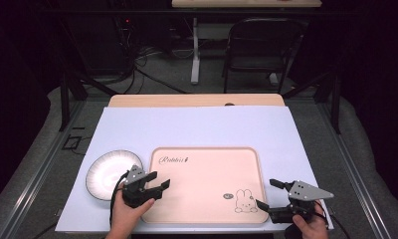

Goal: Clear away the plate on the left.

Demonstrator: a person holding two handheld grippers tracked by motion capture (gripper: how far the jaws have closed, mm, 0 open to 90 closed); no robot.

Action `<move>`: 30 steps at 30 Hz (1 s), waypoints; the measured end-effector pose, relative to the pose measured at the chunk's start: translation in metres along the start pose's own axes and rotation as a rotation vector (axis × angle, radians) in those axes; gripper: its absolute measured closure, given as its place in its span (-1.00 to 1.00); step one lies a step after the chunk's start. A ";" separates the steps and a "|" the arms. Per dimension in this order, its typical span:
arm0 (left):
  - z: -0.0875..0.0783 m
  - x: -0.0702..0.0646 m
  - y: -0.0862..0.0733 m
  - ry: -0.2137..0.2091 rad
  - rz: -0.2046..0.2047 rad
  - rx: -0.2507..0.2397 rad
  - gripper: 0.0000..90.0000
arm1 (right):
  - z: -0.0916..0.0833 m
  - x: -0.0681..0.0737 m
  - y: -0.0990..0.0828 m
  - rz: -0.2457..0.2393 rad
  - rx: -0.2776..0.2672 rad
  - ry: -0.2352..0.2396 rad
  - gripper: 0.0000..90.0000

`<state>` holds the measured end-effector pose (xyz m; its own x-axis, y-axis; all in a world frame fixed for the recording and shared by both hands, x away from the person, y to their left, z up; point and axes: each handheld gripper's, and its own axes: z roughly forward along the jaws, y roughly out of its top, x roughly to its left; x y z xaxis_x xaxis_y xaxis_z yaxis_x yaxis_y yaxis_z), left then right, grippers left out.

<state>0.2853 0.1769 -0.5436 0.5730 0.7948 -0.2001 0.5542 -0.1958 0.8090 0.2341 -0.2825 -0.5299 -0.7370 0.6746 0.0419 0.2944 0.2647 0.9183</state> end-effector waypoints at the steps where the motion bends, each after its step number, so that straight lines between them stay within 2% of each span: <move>1: 0.000 0.000 0.000 -0.001 -0.007 0.002 -0.14 | 0.000 0.000 0.000 -0.001 0.001 0.000 -0.66; 20: 0.001 0.003 -0.001 -0.008 -0.044 0.037 -0.15 | 0.001 0.000 0.000 0.005 0.004 0.004 -0.66; 30: -0.008 0.004 0.001 -0.003 -0.060 0.025 -0.16 | 0.001 0.000 0.000 0.000 0.001 0.004 -0.66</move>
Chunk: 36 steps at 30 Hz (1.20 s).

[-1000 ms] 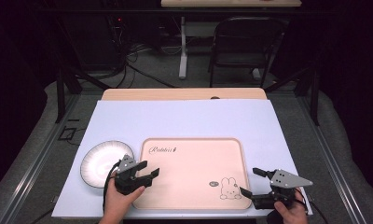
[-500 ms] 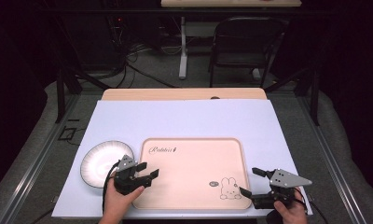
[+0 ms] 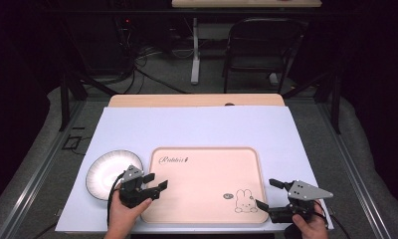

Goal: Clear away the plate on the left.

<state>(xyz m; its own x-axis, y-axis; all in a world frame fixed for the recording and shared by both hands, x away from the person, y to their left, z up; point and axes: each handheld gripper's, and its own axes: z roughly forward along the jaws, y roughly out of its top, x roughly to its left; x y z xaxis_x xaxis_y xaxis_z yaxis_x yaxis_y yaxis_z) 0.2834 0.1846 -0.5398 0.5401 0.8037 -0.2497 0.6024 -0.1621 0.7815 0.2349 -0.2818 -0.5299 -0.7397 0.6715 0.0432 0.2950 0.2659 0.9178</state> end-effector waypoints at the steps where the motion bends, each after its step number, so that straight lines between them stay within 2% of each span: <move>1: -0.001 0.001 0.000 0.002 -0.001 -0.001 -0.16 | 0.000 0.000 0.000 -0.001 0.000 -0.001 -0.66; 5: -0.005 0.003 0.001 0.012 -0.006 -0.003 -0.16 | 0.000 0.000 0.000 0.000 0.000 0.000 -0.66; 12: -0.016 0.010 0.002 0.033 -0.037 -0.040 -0.16 | 0.000 0.000 0.000 0.000 0.000 0.000 -0.66; 22: -0.025 0.018 0.002 0.055 -0.072 -0.060 -0.17 | 0.000 0.000 0.000 -0.001 -0.001 0.000 -0.66; 28: -0.030 0.023 0.003 0.051 -0.091 -0.059 -0.14 | 0.000 0.000 0.000 -0.001 -0.001 0.000 -0.66; 32: -0.033 0.025 0.003 0.072 -0.094 -0.062 -0.13 | 0.000 0.000 0.000 -0.001 0.000 -0.001 -0.66; 36: -0.037 0.029 0.006 0.056 -0.117 -0.075 -0.13 | 0.000 0.000 0.000 -0.002 0.000 -0.001 -0.66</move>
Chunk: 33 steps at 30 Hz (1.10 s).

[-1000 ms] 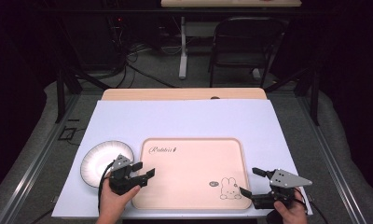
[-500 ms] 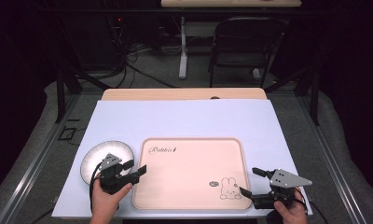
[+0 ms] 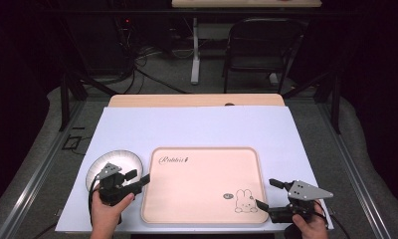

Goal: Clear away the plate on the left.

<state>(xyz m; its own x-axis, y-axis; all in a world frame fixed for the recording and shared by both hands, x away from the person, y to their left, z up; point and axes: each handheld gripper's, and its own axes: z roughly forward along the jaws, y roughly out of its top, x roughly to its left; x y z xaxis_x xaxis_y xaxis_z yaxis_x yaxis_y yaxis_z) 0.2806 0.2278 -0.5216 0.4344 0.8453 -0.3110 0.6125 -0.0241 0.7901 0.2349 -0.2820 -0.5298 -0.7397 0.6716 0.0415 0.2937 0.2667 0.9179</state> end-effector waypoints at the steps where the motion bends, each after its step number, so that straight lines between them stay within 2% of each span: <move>1: 0.000 0.000 0.000 0.000 0.000 0.000 -0.14 | 0.000 0.000 0.000 0.000 0.000 0.000 -0.66; 7: 0.000 0.007 0.007 0.036 0.001 0.036 -0.18 | 0.000 0.000 0.000 0.001 0.000 -0.002 -0.66; 10: -0.001 0.013 0.011 0.040 -0.029 0.036 -0.17 | 0.000 0.000 0.000 0.006 0.002 -0.003 -0.66; 15: -0.002 0.022 0.015 0.037 -0.055 0.036 -0.15 | 0.000 0.000 0.000 0.008 0.002 -0.003 -0.66; 16: -0.003 0.026 0.017 0.055 -0.059 0.036 -0.15 | 0.000 0.000 0.000 0.008 0.002 -0.003 -0.66; 22: -0.009 0.038 0.026 0.075 -0.102 0.033 -0.16 | 0.000 0.000 0.000 0.010 0.004 -0.003 -0.66; 33: -0.021 0.055 0.040 0.107 -0.144 0.039 -0.13 | 0.000 -0.001 0.000 0.013 0.004 -0.003 -0.66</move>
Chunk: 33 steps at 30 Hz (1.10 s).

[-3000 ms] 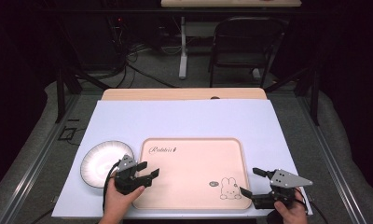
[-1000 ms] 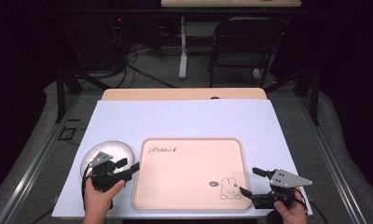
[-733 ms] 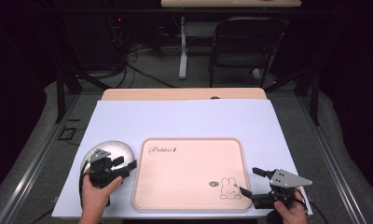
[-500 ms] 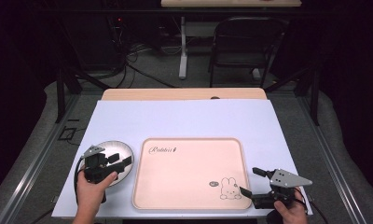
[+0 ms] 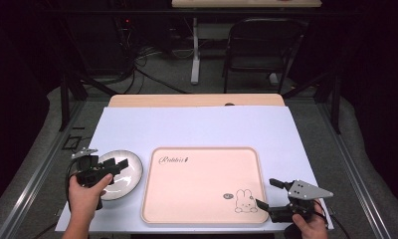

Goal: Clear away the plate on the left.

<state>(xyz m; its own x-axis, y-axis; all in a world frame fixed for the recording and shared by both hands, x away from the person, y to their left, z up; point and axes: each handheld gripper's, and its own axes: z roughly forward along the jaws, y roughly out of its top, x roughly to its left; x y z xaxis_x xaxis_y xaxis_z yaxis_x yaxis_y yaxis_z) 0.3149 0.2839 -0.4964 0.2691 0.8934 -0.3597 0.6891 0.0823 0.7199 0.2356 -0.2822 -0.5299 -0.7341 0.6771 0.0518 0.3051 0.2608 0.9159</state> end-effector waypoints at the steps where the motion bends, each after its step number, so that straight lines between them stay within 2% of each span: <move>1: -0.002 0.003 0.002 0.009 -0.010 0.005 -0.13 | 0.000 0.000 0.000 0.000 0.000 0.000 -0.66; 10: -0.009 0.019 0.006 0.043 -0.053 0.024 -0.13 | 0.000 0.000 0.000 -0.001 -0.001 0.000 -0.66; 16: -0.016 0.037 0.007 0.095 -0.086 0.051 -0.18 | 0.000 0.000 0.000 -0.003 -0.002 -0.001 -0.66; 22: -0.021 0.049 0.008 0.119 -0.123 0.056 -0.19 | 0.000 0.000 0.000 -0.002 0.000 -0.001 -0.66; 33: -0.027 0.069 0.000 0.157 -0.174 0.083 -0.19 | 0.000 0.000 0.000 -0.002 -0.002 -0.002 -0.66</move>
<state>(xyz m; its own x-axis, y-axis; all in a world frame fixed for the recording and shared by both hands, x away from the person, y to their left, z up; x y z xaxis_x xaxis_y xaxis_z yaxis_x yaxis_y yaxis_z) 0.3153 0.3580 -0.5050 0.0380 0.9273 -0.3724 0.7706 0.2101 0.6017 0.2354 -0.2823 -0.5299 -0.7336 0.6778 0.0492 0.3027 0.2611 0.9166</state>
